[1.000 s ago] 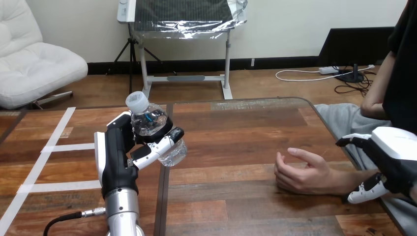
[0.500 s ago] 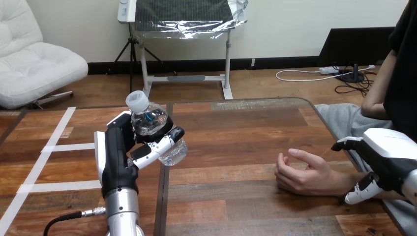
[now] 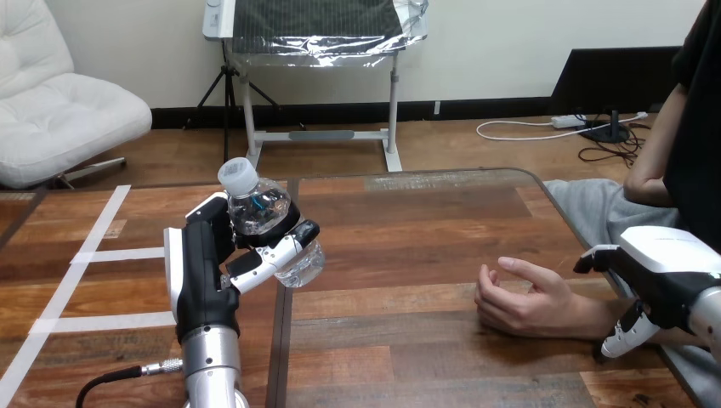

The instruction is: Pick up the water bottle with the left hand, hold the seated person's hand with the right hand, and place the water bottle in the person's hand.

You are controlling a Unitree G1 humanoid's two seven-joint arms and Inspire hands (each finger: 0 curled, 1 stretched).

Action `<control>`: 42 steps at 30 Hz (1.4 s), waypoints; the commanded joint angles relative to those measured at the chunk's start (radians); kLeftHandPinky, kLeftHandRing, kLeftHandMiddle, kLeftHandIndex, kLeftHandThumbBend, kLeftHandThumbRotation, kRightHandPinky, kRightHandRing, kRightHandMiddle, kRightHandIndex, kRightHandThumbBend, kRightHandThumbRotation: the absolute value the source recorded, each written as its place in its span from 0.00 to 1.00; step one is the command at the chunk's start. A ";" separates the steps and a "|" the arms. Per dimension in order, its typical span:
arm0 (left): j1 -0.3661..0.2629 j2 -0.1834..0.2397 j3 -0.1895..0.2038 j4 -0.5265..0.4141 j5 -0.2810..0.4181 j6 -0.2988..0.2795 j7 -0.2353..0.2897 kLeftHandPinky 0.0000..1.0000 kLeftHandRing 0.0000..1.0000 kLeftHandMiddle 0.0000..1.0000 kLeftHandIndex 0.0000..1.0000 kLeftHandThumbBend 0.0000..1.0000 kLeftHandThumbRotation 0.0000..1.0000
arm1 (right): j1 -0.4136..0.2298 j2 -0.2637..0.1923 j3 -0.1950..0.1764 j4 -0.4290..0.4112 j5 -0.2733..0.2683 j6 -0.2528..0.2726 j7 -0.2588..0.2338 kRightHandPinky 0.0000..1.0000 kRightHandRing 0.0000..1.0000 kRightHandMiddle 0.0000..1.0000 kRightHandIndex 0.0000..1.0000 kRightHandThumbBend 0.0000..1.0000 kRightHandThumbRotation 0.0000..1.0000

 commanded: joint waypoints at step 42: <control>-0.038 0.001 0.003 -0.080 -0.002 -0.033 -0.004 0.39 0.42 0.45 0.47 0.68 0.00 | -0.241 -0.026 0.123 0.244 -0.031 0.004 0.058 0.66 0.79 0.84 0.80 0.75 0.05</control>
